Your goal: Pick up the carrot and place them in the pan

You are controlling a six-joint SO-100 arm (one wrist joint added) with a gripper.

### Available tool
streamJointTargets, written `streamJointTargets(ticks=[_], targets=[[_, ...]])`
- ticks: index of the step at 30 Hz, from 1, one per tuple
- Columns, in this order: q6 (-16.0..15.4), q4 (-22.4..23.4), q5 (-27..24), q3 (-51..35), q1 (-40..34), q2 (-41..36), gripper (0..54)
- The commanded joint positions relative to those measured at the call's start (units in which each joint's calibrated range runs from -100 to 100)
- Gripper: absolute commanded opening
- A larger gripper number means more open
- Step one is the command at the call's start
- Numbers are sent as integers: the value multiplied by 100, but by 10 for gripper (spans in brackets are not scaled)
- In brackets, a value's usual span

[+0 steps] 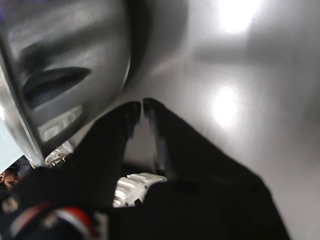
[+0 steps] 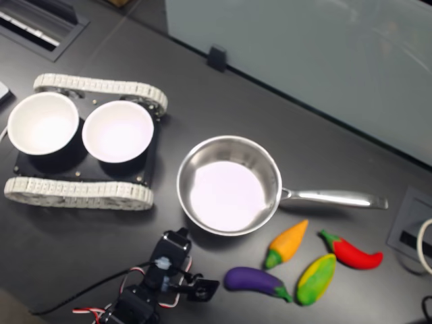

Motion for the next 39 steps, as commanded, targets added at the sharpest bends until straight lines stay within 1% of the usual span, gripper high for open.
streamJointTargets(ticks=[1,5,13,21,39], targets=[[59,-264,-29,-54,40,-75,2],[59,-255,-59,-54,98,-75,2],[59,-255,147,-54,-223,-75,2],[51,-247,220,-54,-327,-75,2],[59,-238,93,-64,-86,-66,2]])
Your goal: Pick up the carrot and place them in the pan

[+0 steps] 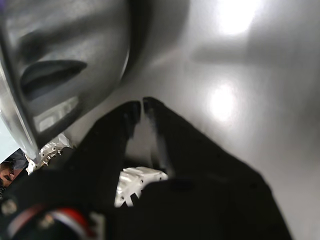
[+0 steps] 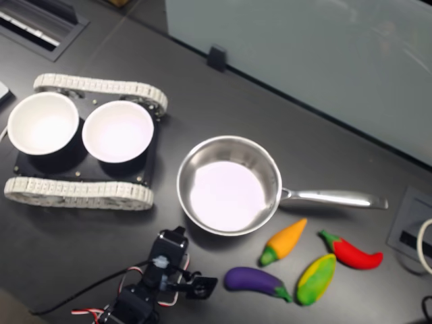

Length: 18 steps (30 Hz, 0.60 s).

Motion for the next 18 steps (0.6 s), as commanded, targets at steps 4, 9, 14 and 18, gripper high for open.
streamJointTargets(ticks=[4,9,14,18], targets=[[59,-230,-78,-64,168,-66,2],[42,-221,-98,-73,249,-66,2],[42,-204,-78,-82,249,-66,2],[42,-144,10,-118,145,-66,2]])
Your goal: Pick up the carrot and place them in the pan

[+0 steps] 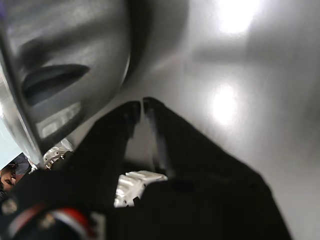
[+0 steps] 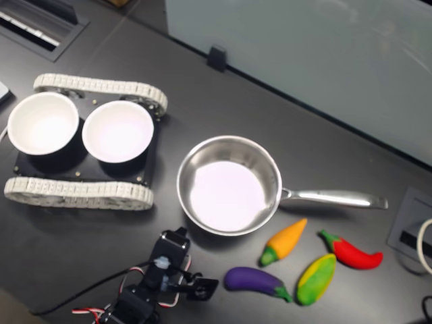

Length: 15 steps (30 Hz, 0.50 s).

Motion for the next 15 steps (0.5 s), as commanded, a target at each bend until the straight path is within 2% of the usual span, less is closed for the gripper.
streamJointTargets(ticks=[1,4,10,15], targets=[[34,-136,78,-127,-32,-66,2],[25,197,205,-418,-123,-58,2],[9,197,176,-409,-77,-58,2],[17,512,161,-672,26,26,2]])
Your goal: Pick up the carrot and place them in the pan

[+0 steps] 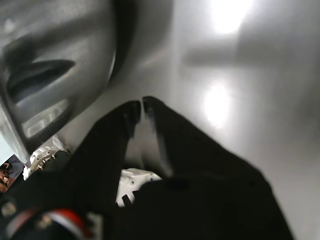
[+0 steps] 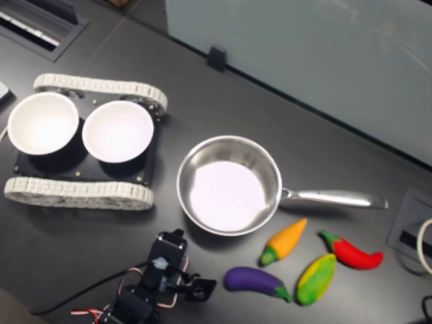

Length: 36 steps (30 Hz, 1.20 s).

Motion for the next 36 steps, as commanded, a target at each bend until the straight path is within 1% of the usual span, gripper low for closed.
streamJointTargets(ticks=[1,4,10,16,27,29,36], targets=[[17,309,15,-718,137,60,2],[17,496,44,-863,194,94,2],[9,710,117,-1190,355,94,2],[9,1128,78,-1772,653,153,2],[9,1358,176,-2526,1169,60,2],[9,1366,176,-2563,1226,-33,2],[9,1375,142,-2981,1536,102,2]])
